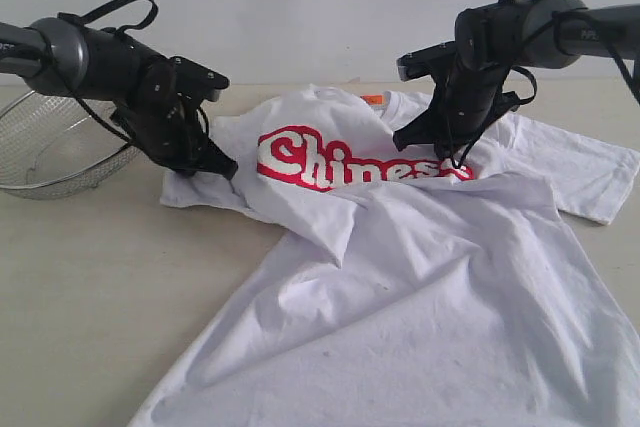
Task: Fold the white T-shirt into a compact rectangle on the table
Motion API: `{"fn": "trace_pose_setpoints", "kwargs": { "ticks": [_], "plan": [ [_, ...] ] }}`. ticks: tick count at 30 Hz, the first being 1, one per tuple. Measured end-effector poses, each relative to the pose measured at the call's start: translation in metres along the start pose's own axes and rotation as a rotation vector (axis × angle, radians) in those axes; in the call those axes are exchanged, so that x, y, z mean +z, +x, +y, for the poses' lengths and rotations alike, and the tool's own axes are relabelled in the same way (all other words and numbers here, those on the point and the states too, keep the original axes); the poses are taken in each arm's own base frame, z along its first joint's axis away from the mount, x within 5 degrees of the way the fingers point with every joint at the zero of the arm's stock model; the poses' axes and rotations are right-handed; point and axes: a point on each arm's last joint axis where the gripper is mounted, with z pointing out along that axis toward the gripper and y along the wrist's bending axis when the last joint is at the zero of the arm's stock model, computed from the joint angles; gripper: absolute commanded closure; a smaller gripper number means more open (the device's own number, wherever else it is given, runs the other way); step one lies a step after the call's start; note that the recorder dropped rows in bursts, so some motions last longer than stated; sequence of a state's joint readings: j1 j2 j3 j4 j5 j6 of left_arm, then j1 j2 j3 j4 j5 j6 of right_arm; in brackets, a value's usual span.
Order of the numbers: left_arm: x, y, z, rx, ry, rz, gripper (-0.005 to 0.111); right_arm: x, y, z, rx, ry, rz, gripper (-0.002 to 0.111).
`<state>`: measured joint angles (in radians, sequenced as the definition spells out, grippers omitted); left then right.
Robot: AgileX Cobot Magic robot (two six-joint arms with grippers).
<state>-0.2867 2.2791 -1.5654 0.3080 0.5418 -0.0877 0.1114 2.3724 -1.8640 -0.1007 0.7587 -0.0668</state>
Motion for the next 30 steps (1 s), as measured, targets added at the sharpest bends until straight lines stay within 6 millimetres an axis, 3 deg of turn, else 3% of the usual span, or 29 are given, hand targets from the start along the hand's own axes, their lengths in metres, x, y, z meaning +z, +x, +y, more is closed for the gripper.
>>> {"fn": "trace_pose_setpoints", "kwargs": {
  "ticks": [12,19,23,26,30],
  "plan": [
    [0.005,0.006,0.042,-0.073,-0.043,-0.015,0.102,0.0,-0.002,-0.008,-0.032,0.086,-0.02,0.108],
    [0.009,-0.01,0.052,-0.077,-0.057,-0.108,0.102,-0.001,-0.007,-0.009,-0.038,0.105,-0.073,0.108],
    [0.001,-0.025,0.056,-0.08,-0.068,-0.171,0.102,-0.006,-0.014,-0.011,-0.015,0.108,-0.104,0.108],
    [-0.016,-0.034,0.061,-0.086,-0.08,-0.211,0.102,-0.022,-0.02,-0.013,0.0,0.112,-0.127,0.108],
    [-0.053,-0.042,0.064,-0.095,-0.072,-0.216,0.102,-0.068,-0.027,-0.013,0.031,0.099,-0.146,0.108]
  ]
}}
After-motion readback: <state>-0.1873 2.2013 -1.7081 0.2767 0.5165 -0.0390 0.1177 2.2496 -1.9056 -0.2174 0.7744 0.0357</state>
